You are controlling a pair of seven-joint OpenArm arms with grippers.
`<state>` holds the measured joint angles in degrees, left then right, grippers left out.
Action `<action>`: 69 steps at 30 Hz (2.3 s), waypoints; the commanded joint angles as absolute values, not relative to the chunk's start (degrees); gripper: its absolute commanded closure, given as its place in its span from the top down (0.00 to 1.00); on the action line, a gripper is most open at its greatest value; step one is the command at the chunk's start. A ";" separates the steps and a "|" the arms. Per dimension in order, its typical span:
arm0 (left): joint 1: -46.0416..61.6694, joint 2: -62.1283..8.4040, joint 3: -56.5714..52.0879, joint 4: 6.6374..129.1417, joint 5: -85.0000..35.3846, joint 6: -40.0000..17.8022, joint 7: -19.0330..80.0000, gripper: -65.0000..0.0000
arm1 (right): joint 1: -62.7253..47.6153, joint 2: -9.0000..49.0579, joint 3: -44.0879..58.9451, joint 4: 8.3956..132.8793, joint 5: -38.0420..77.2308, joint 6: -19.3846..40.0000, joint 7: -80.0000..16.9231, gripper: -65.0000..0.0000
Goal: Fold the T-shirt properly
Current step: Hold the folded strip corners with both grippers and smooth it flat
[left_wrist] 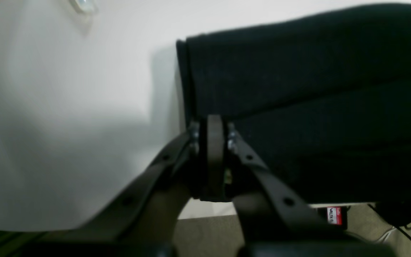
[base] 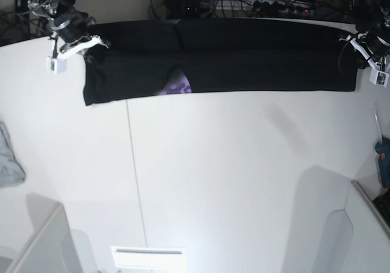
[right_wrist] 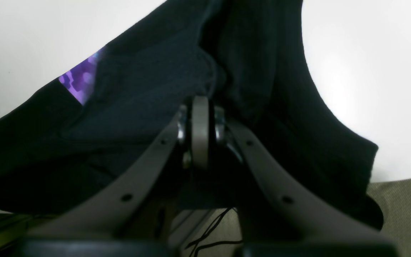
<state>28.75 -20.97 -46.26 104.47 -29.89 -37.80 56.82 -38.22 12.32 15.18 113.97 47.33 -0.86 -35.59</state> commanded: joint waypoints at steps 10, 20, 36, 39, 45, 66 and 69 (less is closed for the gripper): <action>29.58 -21.93 -47.43 105.27 -30.02 -38.02 56.13 0.72 | -40.13 12.79 15.69 114.68 47.52 -0.57 -34.07 0.31; 29.14 -18.33 -52.18 106.07 -30.46 -38.20 56.13 0.45 | -40.13 12.97 15.08 115.30 47.52 1.01 -22.81 0.31; 23.43 -15.78 -47.78 94.29 -29.93 -38.20 55.96 0.00 | -29.67 13.14 9.19 99.74 47.52 7.87 -26.42 0.00; 23.16 -15.78 -47.78 93.05 -29.93 -38.20 55.96 0.00 | -28.35 13.23 10.95 96.04 47.43 7.87 -26.42 0.00; 22.99 -15.78 -48.04 94.11 -27.74 -38.20 55.96 0.00 | -27.03 13.32 12.18 92.18 47.43 8.13 -26.42 0.00; 25.01 -16.66 -64.75 95.52 -37.32 -40.00 56.04 0.76 | -31.34 13.23 3.21 108.88 47.43 8.13 -26.68 0.00; 23.96 -16.75 -64.31 91.12 -37.41 -40.00 55.96 0.85 | -31.16 13.32 1.45 108.88 47.43 8.13 -26.68 0.00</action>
<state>23.90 -15.49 -63.94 90.19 -36.27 -39.70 56.93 -31.18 12.95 1.21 107.68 46.65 7.57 -27.83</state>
